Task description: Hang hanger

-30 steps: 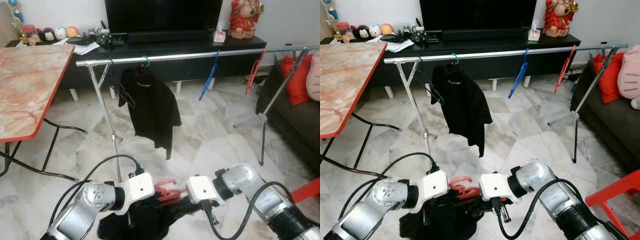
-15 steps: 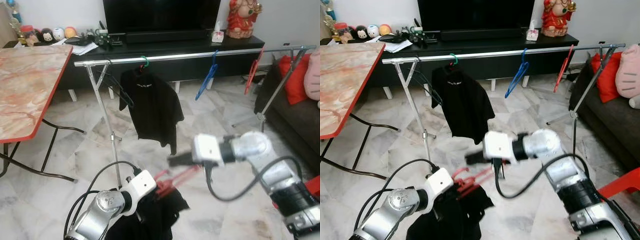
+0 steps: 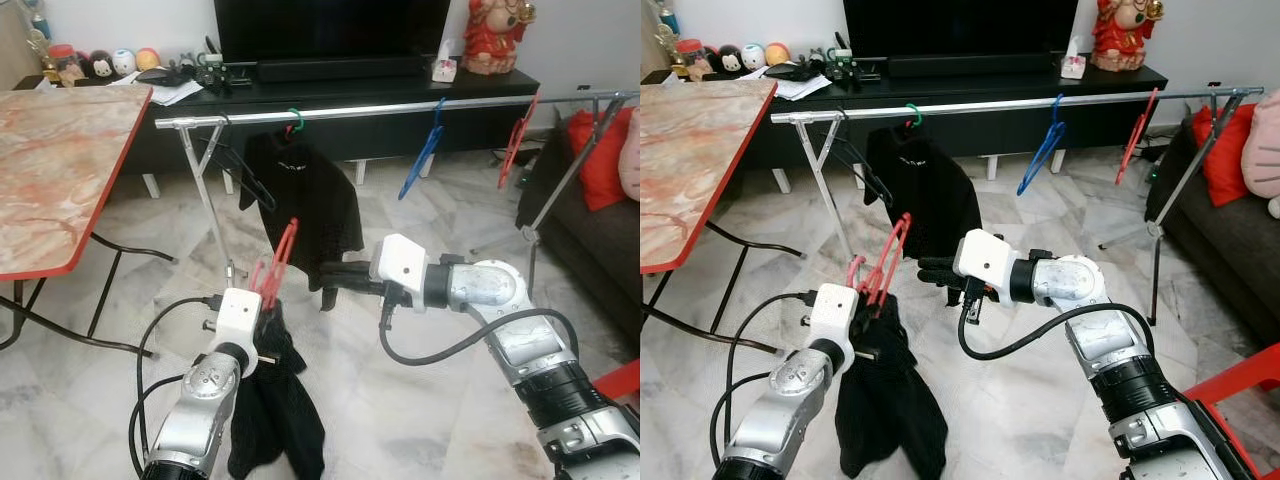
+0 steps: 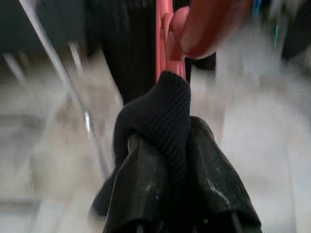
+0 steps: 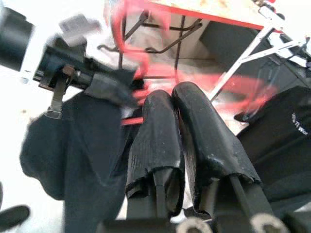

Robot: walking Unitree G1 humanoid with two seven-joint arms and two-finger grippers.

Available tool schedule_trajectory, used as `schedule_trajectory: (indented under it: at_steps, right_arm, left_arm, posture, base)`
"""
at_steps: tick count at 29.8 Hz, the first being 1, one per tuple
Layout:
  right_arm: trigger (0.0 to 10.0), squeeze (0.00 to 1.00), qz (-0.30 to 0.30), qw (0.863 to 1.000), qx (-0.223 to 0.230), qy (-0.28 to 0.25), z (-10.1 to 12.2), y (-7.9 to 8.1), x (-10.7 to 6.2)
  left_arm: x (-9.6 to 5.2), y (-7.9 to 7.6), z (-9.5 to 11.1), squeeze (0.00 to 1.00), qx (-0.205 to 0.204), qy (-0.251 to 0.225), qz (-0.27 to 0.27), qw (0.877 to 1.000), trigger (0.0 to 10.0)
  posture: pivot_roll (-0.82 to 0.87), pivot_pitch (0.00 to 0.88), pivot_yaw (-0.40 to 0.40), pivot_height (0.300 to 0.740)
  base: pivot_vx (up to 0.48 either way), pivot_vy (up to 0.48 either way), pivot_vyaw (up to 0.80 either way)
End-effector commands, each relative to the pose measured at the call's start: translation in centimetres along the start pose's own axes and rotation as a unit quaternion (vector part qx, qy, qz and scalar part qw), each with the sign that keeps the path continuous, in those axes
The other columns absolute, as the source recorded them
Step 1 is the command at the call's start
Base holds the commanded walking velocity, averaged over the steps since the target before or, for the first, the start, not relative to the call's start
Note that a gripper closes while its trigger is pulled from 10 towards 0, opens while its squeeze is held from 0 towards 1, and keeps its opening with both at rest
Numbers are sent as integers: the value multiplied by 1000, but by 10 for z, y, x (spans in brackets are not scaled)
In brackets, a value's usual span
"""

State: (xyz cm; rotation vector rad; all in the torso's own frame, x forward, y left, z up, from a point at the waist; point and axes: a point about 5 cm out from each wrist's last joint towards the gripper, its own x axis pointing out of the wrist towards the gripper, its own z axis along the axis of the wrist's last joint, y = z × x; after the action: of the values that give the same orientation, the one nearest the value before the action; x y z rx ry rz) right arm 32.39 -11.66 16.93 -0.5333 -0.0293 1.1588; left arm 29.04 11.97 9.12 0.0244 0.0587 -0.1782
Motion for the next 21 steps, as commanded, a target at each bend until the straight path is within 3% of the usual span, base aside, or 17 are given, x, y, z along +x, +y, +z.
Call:
schedule_trajectory:
  at_steps: [1, 6, 7, 8, 9, 10, 11, 15, 16, 17, 21]
  right_arm:
    - [10000, 0, -9, 1000, 4, -6, -1, 1, 2]
    - [10000, 0, -21, 1000, 3, 3, -5, 1, 4]
    - [10000, 0, -16, 1000, 1, 7, -6, 2, 4]
    - [10000, 0, -16, 1000, 1, 7, -6, 2, 4]
    - [10000, 0, 5, 1000, -3, 15, -8, 6, 4]
    - [10000, 0, 9, 1000, -4, 18, -8, 7, 4]
    - [10000, 0, 23, 999, -8, 21, -9, 9, 3]
    - [10000, 0, 38, 999, -11, 26, -9, 10, 2]
    - [10000, 0, 56, 998, -14, 32, -10, 12, -1]
    - [10000, 0, 105, 993, -28, 53, -15, 20, -6]
    - [10000, 0, 149, 983, -46, 92, -24, 26, -12]
  left_arm:
    - [2, -9, 32, 0, -11, -107, -13, 994, 10000]
    - [-1, -18, 28, 0, 14, -103, -57, 993, 10000]
    - [0, -25, 19, 0, 38, -64, -96, 993, 10000]
    - [0, -25, 19, 0, 38, -64, -96, 993, 10000]
    - [-3, -34, 3, 0, 88, -13, -165, 982, 10000]
    - [-5, -36, 0, 0, 100, -3, -181, 978, 10000]
    - [-10, -39, -13, 0, 138, 28, -226, 964, 10000]
    - [-14, -37, -20, 0, 160, 51, -250, 954, 10000]
    - [-17, -36, -23, 0, 173, 62, -267, 946, 10000]
    - [-23, -32, -28, 0, 190, 82, -302, 930, 10000]
    - [-29, -29, -29, 0, 205, 99, -342, 912, 10000]
  posture:
    - [-70, 0, 4, 740]
    - [-68, 0, 8, 740]
    - [-68, 0, 8, 740]
    - [-68, 0, 8, 740]
    - [-64, 0, 10, 740]
    - [-64, 0, 10, 740]
    - [-64, 0, 10, 740]
    - [-66, 0, 10, 740]
    - [-66, 0, 8, 740]
    - [-66, 0, 8, 740]
    - [-64, 0, 4, 740]
  base:
    - [0, 0, 0]
    - [0, 0, 0]
    - [0, 0, 0]
    - [0, 0, 0]
    - [0, 0, 0]
    - [0, 0, 0]
    - [0, 0, 0]
    - [0, 0, 0]
    - [0, 0, 0]
    - [0, 0, 0]
    - [0, 0, 0]
